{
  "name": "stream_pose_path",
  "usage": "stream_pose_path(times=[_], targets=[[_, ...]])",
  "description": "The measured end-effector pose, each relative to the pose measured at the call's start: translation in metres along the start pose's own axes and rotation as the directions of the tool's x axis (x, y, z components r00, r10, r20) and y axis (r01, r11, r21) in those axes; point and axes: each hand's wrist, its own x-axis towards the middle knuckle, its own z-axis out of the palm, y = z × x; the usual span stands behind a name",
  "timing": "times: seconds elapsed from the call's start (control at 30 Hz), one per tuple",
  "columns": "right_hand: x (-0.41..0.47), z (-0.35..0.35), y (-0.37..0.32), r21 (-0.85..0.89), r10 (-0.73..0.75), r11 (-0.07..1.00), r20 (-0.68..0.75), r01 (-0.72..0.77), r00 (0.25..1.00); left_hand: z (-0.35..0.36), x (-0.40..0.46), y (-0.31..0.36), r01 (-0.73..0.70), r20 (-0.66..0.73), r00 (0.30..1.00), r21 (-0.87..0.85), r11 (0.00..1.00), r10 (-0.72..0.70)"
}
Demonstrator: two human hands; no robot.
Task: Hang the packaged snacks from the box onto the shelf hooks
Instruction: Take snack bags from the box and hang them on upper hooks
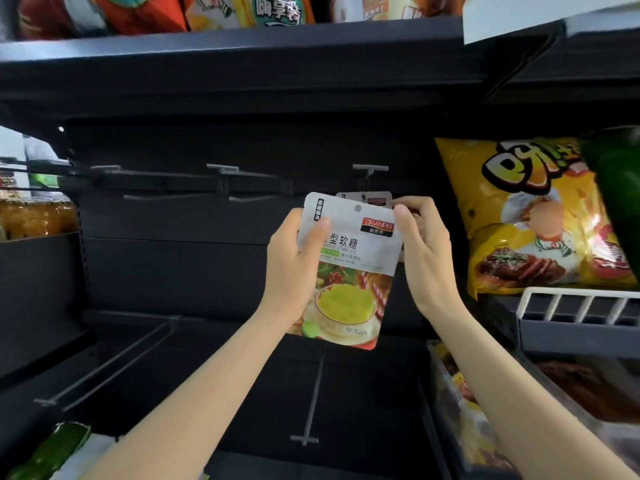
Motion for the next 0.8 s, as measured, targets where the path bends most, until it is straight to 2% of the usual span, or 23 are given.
stream_pose_path(times=[0.13, 0.17, 0.27, 0.37, 0.63, 0.8], targets=[[0.002, 0.001, -0.013, -0.071, -0.076, 0.995, 0.018, 0.077, 0.997, 0.017, 0.002, 0.005, -0.062, -0.041, 0.997, -0.061, 0.996, 0.060], [0.005, 0.002, -0.013, -0.089, -0.072, 0.993, 0.014, 0.073, 0.997, 0.019, 0.003, 0.004, -0.087, -0.051, 0.995, -0.035, 0.996, 0.085], [0.011, 0.007, -0.012, -0.132, -0.036, 0.991, 0.000, 0.036, 0.999, 0.025, 0.007, -0.001, -0.144, -0.052, 0.986, 0.195, 0.970, 0.157], [0.011, 0.009, -0.012, -0.178, -0.036, 0.984, -0.019, 0.032, 0.999, 0.026, 0.009, -0.008, -0.112, -0.060, 0.989, 0.283, 0.953, 0.134], [0.015, 0.010, -0.001, -0.245, -0.026, 0.969, -0.020, 0.021, 0.999, 0.025, 0.011, -0.015, -0.067, -0.057, 0.994, 0.375, 0.924, 0.095], [0.020, 0.010, 0.016, -0.499, -0.076, 0.864, 0.008, 0.070, 0.997, 0.027, 0.023, -0.026, -0.055, 0.014, 0.998, 0.510, 0.859, 0.056]])
